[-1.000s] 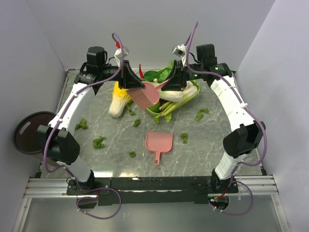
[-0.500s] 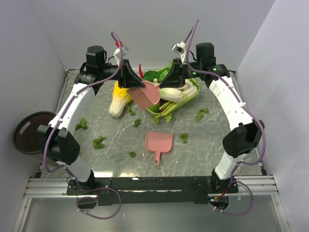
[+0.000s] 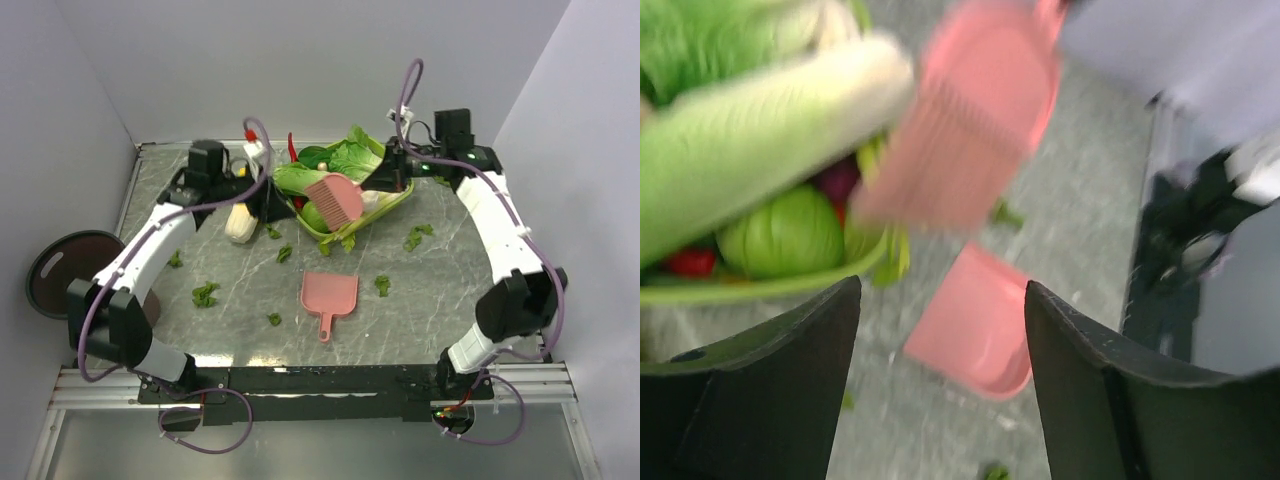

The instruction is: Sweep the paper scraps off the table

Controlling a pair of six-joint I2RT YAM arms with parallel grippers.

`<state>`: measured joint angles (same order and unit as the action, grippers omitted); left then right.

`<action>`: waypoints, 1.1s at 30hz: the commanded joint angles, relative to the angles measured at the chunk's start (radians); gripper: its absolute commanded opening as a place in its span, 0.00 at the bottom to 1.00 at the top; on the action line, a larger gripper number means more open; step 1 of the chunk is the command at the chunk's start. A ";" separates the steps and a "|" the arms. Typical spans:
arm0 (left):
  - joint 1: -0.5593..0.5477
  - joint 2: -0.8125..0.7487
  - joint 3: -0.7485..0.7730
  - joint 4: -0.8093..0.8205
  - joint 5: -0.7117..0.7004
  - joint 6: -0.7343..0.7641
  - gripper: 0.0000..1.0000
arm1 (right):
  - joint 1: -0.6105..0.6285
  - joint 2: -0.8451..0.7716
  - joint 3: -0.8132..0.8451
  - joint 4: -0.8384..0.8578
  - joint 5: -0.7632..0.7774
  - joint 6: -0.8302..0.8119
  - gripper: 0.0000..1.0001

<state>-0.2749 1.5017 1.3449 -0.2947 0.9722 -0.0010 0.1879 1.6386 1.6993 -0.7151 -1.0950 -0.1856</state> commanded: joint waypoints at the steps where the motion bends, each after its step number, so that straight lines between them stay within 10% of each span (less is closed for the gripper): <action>1: -0.096 -0.106 -0.128 -0.093 -0.252 0.249 0.70 | -0.022 -0.207 -0.067 -0.069 0.165 -0.150 0.00; 15: -0.237 0.106 -0.230 -0.095 -0.458 0.260 0.62 | -0.122 -0.399 -0.263 0.120 0.840 0.035 0.00; 24: -0.247 0.048 -0.285 -0.067 -0.443 0.234 0.63 | -0.139 -0.191 -0.311 0.453 1.141 -0.300 0.00; 33: -0.239 -0.087 -0.352 -0.182 -0.417 0.433 0.64 | -0.183 0.200 -0.001 0.454 1.184 -0.521 0.00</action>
<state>-0.5194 1.4780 0.9905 -0.4038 0.5179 0.3092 0.0319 1.7363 1.5482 -0.3408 0.0364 -0.5694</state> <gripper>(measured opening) 0.649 0.151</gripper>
